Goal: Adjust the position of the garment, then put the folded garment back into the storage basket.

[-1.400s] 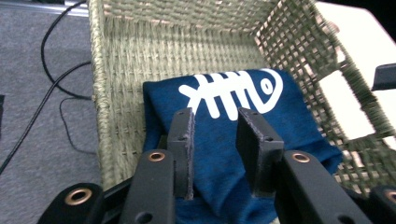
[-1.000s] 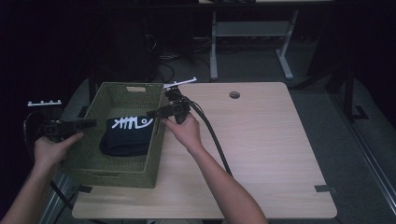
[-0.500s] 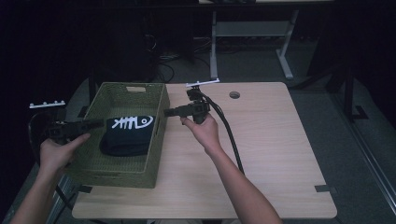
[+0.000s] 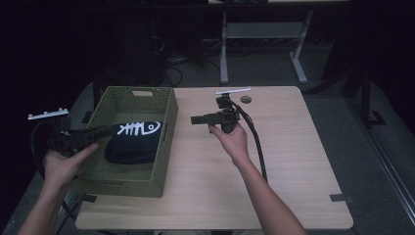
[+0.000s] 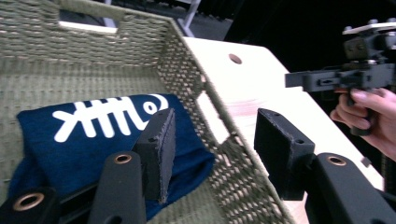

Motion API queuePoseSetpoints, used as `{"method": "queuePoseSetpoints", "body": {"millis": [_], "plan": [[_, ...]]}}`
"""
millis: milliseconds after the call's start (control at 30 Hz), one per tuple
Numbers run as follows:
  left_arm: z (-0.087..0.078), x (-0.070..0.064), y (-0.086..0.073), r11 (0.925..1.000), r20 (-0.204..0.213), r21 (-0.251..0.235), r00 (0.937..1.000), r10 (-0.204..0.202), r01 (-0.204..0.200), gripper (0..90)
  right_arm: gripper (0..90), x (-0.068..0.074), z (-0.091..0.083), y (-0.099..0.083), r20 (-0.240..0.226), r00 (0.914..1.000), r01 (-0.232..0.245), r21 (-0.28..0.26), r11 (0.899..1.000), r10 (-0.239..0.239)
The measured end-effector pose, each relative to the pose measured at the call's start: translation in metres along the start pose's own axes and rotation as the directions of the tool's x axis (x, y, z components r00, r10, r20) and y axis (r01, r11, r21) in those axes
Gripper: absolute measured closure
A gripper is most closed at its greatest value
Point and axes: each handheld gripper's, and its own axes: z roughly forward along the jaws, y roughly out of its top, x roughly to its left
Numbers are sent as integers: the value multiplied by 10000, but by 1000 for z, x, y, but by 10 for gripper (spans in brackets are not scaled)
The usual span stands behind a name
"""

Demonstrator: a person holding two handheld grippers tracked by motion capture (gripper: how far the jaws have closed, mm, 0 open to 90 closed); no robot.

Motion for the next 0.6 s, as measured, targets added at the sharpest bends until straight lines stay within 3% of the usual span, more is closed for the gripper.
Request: {"method": "queuePoseSetpoints", "body": {"millis": [133, 433, 500, 533, 600], "plan": [[3, -17, -8, 9998, 330, -18, 9993, 194, -194, 479, 342, -12, -12, -7, 159, 9997, -183, -104, 9998, 185], [9, -39, -19, 9995, 743, -183, 9969, 253, -240, 459, 335, -23, -30, -14, 304, 9989, -349, -298, 9989, 358], [12, -48, -22, 9992, 930, -196, 9949, 377, -360, 455, 333, -28, -37, -16, 365, 9984, -417, -372, 9984, 431], [17, -56, -26, 9992, 1273, -190, 9911, 379, -358, 452, 333, -29, -39, -17, 371, 9982, -450, -407, 9982, 465], [20, -61, -28, 9989, 1365, -137, 9896, 463, -449, 451, 332, -31, -42, -18, 410, 9980, -452, -479, 9978, 471]]}}
